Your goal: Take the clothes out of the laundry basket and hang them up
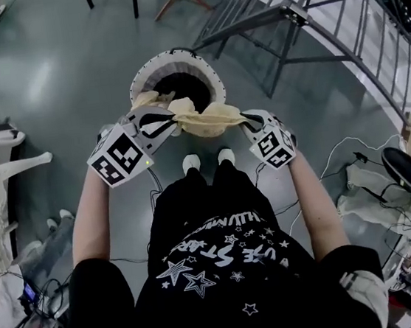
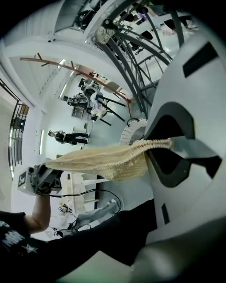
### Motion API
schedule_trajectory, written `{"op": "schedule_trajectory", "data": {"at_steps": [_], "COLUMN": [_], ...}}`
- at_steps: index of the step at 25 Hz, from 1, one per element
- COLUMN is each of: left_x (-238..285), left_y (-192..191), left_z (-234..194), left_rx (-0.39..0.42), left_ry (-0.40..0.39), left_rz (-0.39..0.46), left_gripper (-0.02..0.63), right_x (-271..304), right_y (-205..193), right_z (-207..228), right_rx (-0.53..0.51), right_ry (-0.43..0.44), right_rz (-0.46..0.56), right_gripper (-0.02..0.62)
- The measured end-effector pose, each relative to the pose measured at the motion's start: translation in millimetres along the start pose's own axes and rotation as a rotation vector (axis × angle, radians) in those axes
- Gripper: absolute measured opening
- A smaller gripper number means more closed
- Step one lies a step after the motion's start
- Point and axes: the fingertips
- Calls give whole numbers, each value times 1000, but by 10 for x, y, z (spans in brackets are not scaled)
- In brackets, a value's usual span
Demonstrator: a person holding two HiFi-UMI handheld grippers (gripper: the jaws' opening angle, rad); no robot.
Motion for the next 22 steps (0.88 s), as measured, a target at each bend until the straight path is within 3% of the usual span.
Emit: {"op": "schedule_trajectory", "data": {"at_steps": [4, 10, 12, 17, 22], "left_x": [-106, -173, -169, -107, 87], "left_y": [130, 428, 617, 1189, 1829], "left_z": [-109, -125, -144, -119, -62], "left_rx": [10, 115, 138, 195, 239], "left_ry": [27, 43, 27, -15, -47], "left_rz": [29, 59, 90, 186, 236], "left_gripper": [35, 35, 35, 35, 34], "right_x": [-495, -1228, -1466, -2122, -2628], "right_y": [146, 381, 441, 528, 408], "right_z": [182, 205, 238, 547, 766], "right_rx": [-13, -24, -6, 60, 106], "right_ry": [-48, -131, -163, -333, -390], "right_rz": [-15, -38, -44, -31, -53], "right_gripper": [49, 51, 51, 51, 52]}}
Point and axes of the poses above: the fingertips, and each gripper's own axes: x forward along the fingers, z to its right, y out of its top, and after that the axes turned 11 degrees about -x, right-handed
